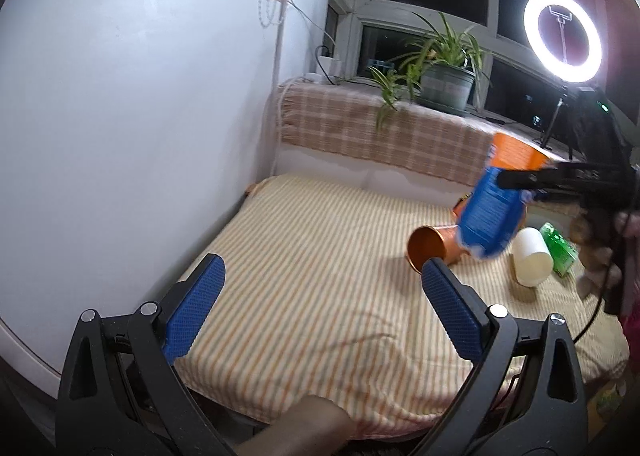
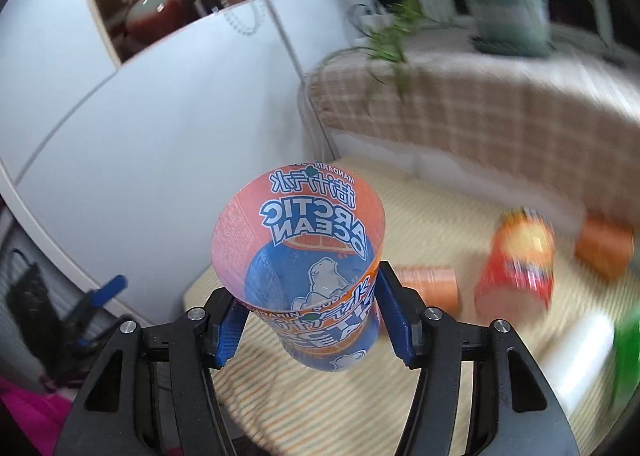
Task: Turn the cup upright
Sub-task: 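Lift the bottle off the bedspread with the right gripper, then lower the bottle onto the bedspread and open the right gripper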
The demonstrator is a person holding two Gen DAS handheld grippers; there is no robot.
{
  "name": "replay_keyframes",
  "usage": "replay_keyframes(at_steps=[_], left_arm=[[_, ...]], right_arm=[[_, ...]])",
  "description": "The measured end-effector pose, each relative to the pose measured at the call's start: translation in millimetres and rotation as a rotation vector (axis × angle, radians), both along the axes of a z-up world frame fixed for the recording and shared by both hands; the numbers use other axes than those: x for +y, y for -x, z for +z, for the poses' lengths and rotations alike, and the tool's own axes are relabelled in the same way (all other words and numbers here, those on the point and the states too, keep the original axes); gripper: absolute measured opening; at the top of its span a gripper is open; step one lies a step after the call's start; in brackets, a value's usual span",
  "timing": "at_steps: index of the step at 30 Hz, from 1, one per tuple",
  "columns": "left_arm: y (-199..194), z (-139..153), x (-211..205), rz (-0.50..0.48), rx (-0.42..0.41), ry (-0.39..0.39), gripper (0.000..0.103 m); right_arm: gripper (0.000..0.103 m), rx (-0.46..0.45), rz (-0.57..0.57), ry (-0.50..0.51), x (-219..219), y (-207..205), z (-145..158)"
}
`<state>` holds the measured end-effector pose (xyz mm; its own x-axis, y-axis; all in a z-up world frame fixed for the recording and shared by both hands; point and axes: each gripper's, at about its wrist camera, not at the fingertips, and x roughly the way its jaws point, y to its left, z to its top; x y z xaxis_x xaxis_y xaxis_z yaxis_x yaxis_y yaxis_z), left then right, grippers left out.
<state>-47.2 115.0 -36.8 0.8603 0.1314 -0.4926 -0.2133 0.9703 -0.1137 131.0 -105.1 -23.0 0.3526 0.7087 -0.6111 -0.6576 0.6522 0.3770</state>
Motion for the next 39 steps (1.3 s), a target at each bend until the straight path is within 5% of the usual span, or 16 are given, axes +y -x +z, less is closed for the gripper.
replay_keyframes(at_steps=[16,27,35,39], left_arm=[[-25.8,-11.1,-52.7,-0.222,0.083,0.076,0.100],[-39.6,-17.2,-70.7,-0.286,0.141,0.103,0.100],[-52.7,-22.7,-82.2,-0.332,0.175,0.126,0.100],[-67.2,-25.8,-89.2,-0.377,0.210,0.159,0.099]], right_arm=[[0.059,0.538,-0.131,-0.202,-123.1,34.5,-93.1],[0.062,0.611,-0.170,-0.189,-125.5,15.4,-124.4],[0.064,0.566,-0.200,-0.164,-120.6,7.7,-125.0],[0.073,0.494,-0.214,-0.146,-125.8,15.8,-114.6]])
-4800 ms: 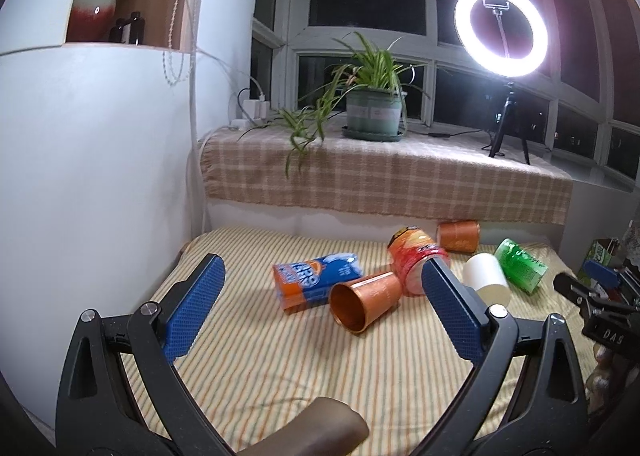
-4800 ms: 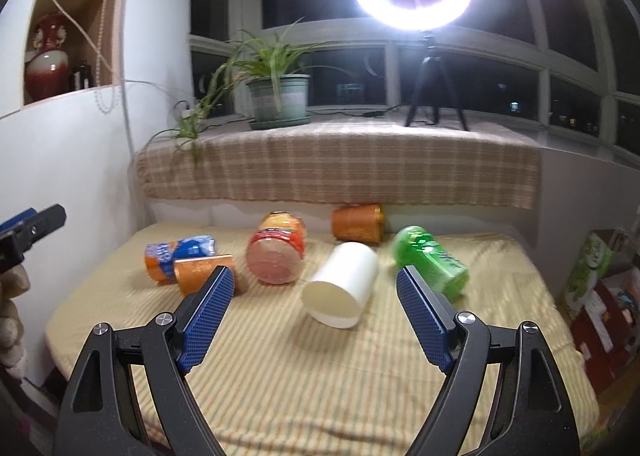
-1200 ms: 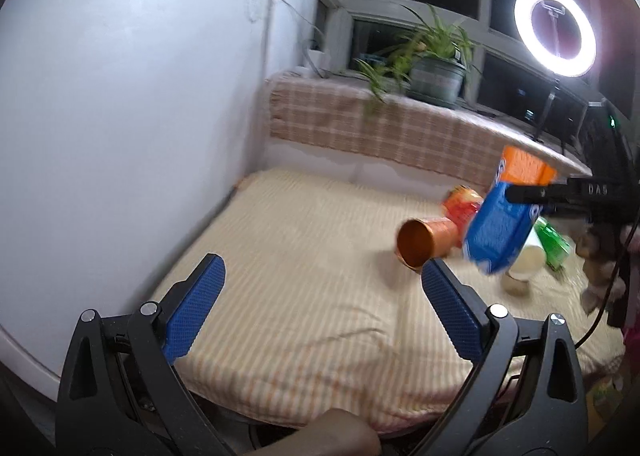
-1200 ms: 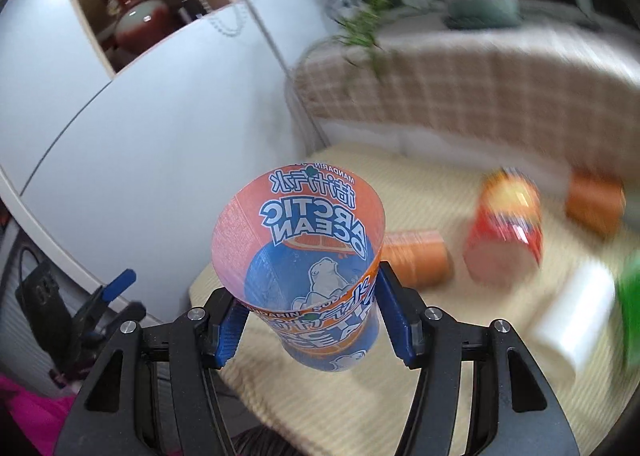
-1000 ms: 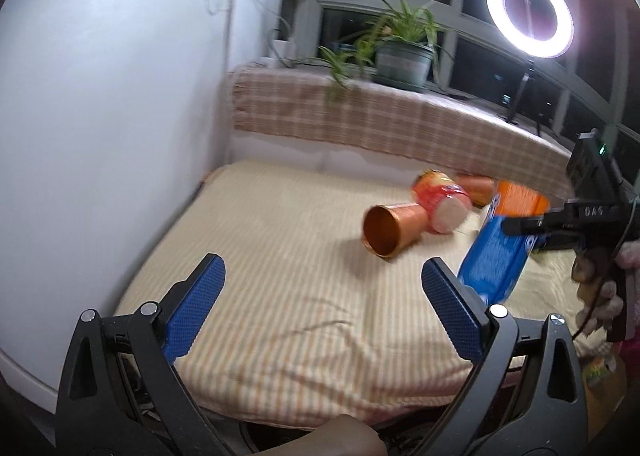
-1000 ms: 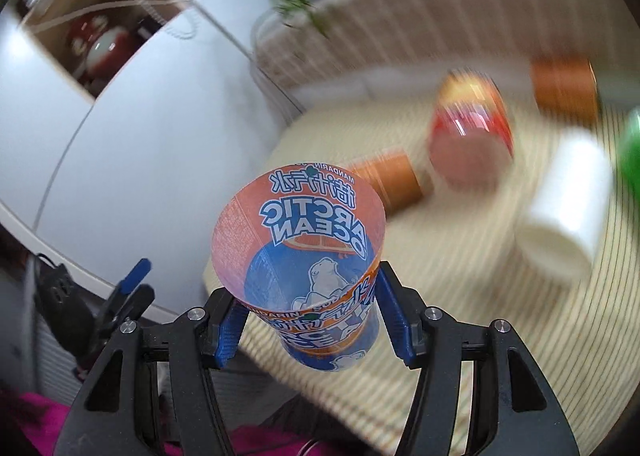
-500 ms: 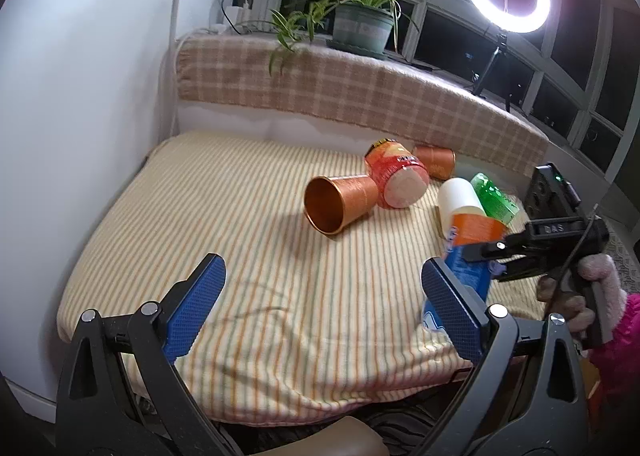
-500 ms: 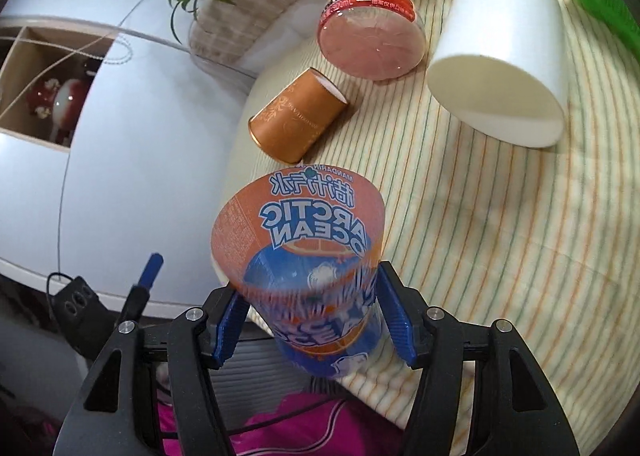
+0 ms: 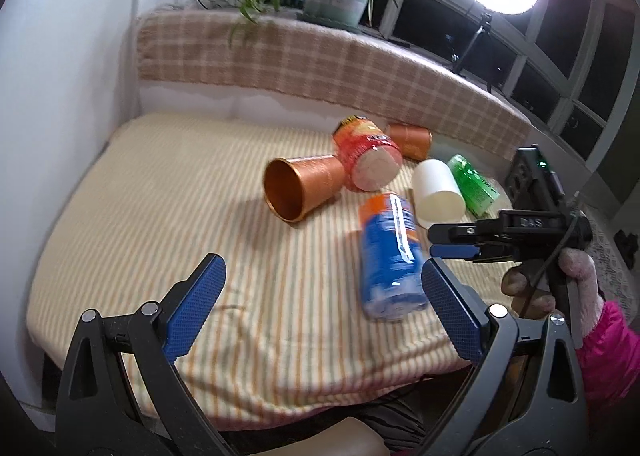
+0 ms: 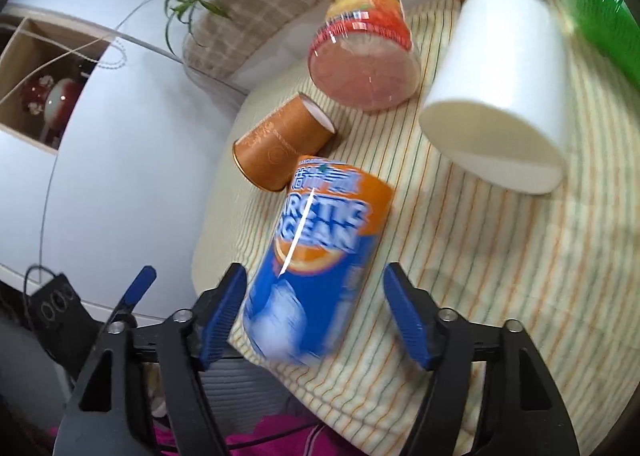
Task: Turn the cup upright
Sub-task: 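Lower the bottle onto the bedspread and open the right gripper, then grasp the lying ARCTIC OCEAN bottle with the left gripper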
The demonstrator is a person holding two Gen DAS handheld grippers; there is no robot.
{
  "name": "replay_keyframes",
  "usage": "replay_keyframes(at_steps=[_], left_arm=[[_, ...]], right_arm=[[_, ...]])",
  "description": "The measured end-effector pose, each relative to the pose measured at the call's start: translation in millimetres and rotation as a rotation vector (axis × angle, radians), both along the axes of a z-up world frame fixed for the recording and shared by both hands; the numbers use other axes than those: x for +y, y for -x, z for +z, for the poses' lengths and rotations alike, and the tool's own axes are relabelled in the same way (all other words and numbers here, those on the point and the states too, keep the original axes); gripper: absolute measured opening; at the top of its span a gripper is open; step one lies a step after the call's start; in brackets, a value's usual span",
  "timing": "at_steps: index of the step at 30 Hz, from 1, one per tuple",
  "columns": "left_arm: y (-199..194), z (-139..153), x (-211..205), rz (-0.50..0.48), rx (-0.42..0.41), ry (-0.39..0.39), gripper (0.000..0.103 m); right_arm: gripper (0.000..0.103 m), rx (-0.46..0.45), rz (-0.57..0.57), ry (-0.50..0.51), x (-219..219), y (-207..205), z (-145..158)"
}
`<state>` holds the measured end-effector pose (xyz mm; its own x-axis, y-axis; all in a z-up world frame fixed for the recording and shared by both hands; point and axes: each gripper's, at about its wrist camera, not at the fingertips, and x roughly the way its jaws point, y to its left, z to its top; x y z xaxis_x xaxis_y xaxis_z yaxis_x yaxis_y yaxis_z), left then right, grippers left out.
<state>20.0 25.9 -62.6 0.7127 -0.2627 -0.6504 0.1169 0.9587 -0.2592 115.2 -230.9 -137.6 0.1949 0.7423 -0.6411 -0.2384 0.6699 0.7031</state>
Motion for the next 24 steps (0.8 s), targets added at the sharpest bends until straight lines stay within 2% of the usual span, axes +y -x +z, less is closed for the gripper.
replay_keyframes(at_steps=[5,9,12,16,20,22,24], left_arm=[[-35.2,-5.3,-8.0,-0.093,0.092,0.084,0.095],[-65.7,-14.3,-20.4,-0.166,0.175,0.128,0.094],[-92.3,-26.5,-30.7,-0.206,0.262,0.165,0.083],[-123.7,-45.4,-41.0,-0.226,0.368,0.201,0.083],[-138.1,-58.1,-50.2,-0.249,0.418,0.215,0.082],[-143.1,-61.5,-54.4,-0.251,0.432,0.212,0.077],[-147.2,-64.5,-59.2,-0.252,0.441,0.205,0.077]], right_arm=[[0.073,-0.093,-0.045,0.042,-14.9,27.2,12.9],[0.073,-0.164,-0.100,0.128,-28.3,58.5,17.2],[0.073,-0.192,-0.134,0.166,-37.3,77.6,18.1],[0.073,-0.207,-0.192,0.192,-49.5,99.9,16.7],[0.073,-0.183,-0.227,0.172,-59.8,111.7,11.7],[0.073,-0.181,-0.240,0.174,-63.0,114.6,9.5],[0.073,-0.181,-0.247,0.176,-66.6,117.8,7.6]])
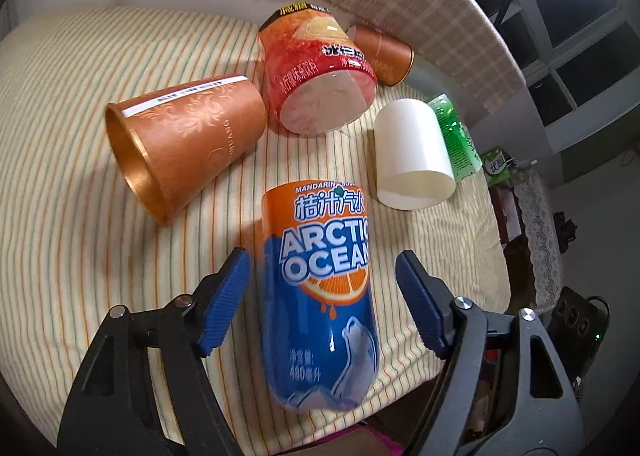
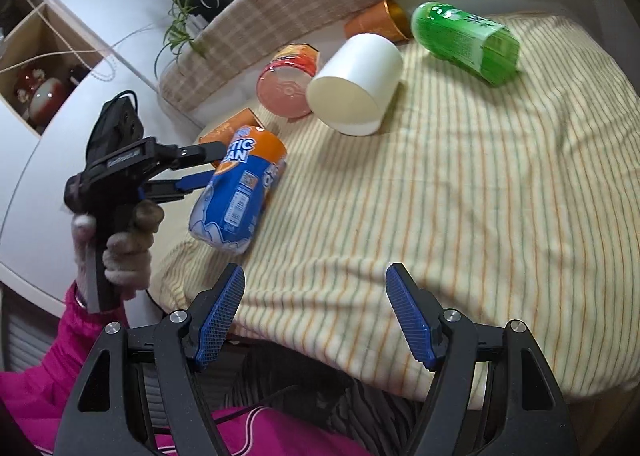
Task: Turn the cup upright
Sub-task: 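Grasp the lying ARCTIC OCEAN bottle with the left gripper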
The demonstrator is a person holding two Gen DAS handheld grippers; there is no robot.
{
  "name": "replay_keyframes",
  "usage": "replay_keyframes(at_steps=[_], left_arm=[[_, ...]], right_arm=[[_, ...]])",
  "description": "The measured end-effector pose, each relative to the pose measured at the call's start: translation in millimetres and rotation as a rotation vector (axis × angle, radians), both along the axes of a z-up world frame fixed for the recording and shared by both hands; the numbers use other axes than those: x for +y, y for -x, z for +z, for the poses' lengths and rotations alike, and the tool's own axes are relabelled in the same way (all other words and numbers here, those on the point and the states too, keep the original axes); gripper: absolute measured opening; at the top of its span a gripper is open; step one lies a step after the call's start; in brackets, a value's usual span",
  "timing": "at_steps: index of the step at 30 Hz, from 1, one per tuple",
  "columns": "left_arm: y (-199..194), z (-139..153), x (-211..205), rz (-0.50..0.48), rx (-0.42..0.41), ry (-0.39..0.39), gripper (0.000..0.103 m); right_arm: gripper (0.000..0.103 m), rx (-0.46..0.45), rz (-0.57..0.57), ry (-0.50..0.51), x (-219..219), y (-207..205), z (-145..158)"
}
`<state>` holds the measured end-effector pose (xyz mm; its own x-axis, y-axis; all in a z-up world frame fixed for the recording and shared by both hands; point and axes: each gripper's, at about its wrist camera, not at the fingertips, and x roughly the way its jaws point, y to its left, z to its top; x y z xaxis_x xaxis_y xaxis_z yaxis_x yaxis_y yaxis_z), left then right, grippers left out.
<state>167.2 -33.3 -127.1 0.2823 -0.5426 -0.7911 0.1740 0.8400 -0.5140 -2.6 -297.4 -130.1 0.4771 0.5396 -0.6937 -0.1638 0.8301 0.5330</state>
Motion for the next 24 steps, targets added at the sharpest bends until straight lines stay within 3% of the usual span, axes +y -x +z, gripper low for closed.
replay_keyframes(at_steps=[11,14,24], left_arm=[[-12.8,-10.8,-18.5,-0.037,0.035,-0.023,0.072],[-11.9,-12.6,-21.9,-0.045,0.038,-0.034,0.063],[-2.4,-4.5,-28.6,-0.069,-0.010,-0.059,0.061]], right_arm=[[0.073,-0.010,-0.011,0.002,-1.8,4.6,2.0],[0.073,-0.009,-0.015,0.006,-2.8,5.6,1.6],[0.073,-0.011,-0.031,0.020,-2.2,6.9,3.3]])
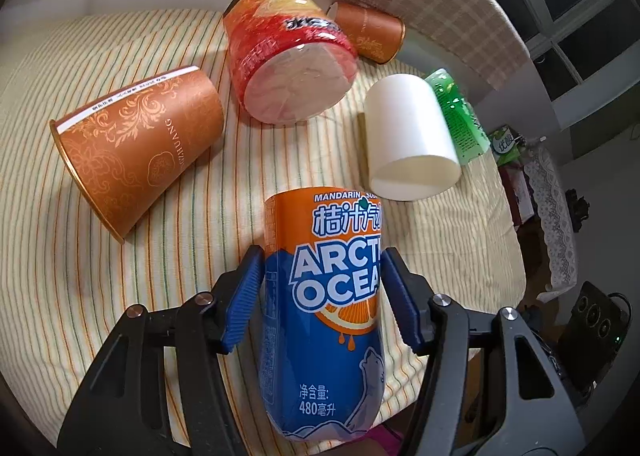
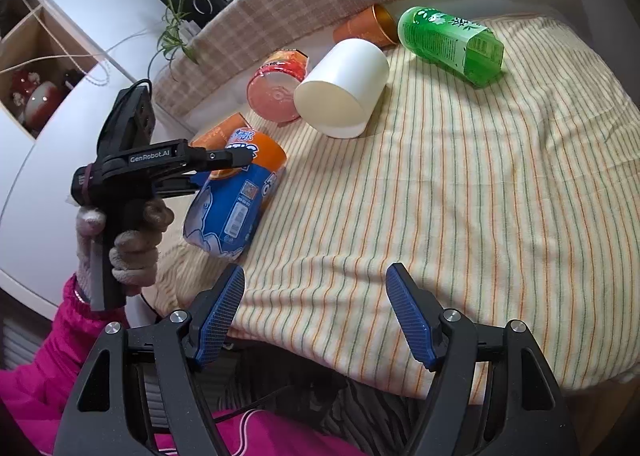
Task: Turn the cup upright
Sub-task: 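Grasp the lying ARCTIC OCEAN bottle with the left gripper, then tilt the bottle upright with the left gripper and set its base down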
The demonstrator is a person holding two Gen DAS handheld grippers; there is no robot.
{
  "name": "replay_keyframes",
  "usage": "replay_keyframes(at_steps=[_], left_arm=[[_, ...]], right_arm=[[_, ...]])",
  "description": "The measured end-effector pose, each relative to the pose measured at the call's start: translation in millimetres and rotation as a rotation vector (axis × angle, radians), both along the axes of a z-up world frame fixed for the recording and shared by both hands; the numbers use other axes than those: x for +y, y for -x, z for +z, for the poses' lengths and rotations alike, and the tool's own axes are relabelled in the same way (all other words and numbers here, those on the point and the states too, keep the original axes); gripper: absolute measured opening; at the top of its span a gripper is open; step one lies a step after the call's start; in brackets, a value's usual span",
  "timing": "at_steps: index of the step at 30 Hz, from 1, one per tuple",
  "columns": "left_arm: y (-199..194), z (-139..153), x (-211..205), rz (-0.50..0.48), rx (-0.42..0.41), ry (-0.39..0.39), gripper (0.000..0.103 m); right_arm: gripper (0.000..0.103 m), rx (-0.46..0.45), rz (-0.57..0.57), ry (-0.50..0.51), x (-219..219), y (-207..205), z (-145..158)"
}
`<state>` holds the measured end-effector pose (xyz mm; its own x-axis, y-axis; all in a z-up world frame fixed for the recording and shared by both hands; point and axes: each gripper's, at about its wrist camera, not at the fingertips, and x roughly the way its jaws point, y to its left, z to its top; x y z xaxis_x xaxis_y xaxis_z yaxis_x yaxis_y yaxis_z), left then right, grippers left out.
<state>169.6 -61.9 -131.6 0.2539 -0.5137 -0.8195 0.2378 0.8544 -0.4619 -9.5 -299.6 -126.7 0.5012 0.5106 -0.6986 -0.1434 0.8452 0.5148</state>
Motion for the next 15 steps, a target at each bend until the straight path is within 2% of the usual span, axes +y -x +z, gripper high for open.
replay_keyframes(at_steps=[4,10,15], left_arm=[[9.4,14.1,-1.2,-0.002,-0.064,-0.012,0.061],[29.7,38.5,-8.1,-0.008,-0.201,-0.069,0.061],[42.3,50.9,-16.6,-0.010,-0.284,-0.110,0.061]], right_arm=[[0.073,-0.005,0.003,0.007,1.0,0.0,1.0],[0.073,-0.008,0.012,0.014,4.6,-0.9,-0.4],[0.073,-0.030,0.009,0.025,7.8,-0.5,2.2]])
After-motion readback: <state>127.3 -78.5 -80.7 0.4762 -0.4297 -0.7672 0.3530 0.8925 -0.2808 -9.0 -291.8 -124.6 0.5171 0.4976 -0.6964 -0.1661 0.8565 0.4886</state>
